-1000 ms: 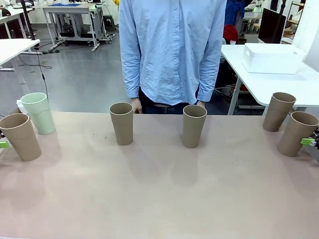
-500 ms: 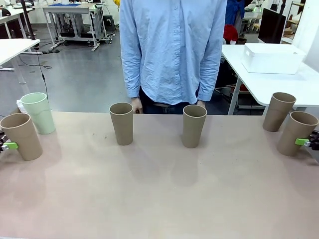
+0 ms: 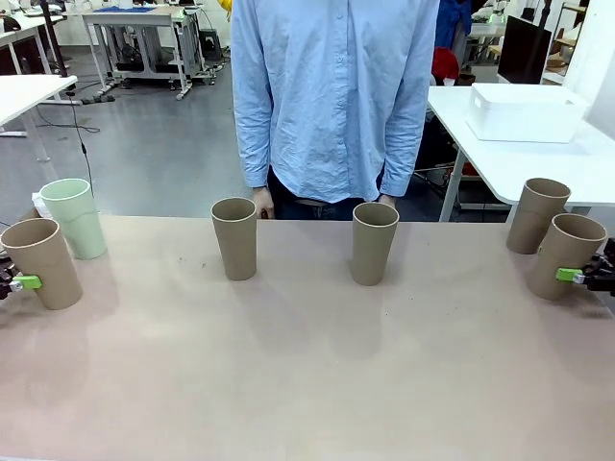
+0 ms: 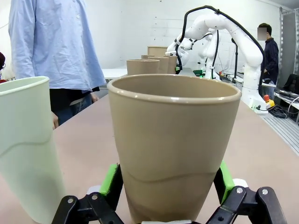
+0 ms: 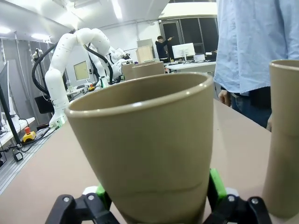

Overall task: Stack the cups and store them in the basket.
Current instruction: Pick up two Reusable plastic cups , one in each hand.

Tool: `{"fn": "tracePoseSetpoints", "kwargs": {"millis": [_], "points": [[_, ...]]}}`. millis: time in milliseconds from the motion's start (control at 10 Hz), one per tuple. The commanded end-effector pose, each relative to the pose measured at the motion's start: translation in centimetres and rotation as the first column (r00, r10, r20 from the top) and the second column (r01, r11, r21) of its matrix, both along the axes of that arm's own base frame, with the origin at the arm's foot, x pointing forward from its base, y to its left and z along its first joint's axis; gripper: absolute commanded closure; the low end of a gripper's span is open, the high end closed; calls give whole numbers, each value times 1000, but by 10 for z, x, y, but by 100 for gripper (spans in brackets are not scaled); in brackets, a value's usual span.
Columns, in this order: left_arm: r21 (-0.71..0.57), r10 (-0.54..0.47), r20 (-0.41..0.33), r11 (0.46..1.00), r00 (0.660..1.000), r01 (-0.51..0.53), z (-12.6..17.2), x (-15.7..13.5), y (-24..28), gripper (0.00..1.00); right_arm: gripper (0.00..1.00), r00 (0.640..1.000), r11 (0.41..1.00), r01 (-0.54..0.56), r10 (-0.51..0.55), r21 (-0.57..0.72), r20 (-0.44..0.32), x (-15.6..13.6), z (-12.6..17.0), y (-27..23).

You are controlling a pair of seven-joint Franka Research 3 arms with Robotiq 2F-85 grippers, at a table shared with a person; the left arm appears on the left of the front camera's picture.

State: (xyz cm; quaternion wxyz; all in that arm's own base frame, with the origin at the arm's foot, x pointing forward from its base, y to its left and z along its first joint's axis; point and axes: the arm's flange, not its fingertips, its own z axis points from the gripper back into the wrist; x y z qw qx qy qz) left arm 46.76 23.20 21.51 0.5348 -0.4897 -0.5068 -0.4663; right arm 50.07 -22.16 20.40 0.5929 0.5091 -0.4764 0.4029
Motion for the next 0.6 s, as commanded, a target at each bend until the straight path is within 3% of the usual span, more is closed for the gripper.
{"fn": "tracePoseSetpoints", "kwargs": {"millis": [0,500], "points": [[-6,35,5,999,999,-35,5,-4,-11,0,0,999,999,40,-40,4,5,2,7,13],[-14,32,-7,999,999,-32,5,-5,-16,0,0,999,999,38,-38,19,-13,-2,7,11]]}}
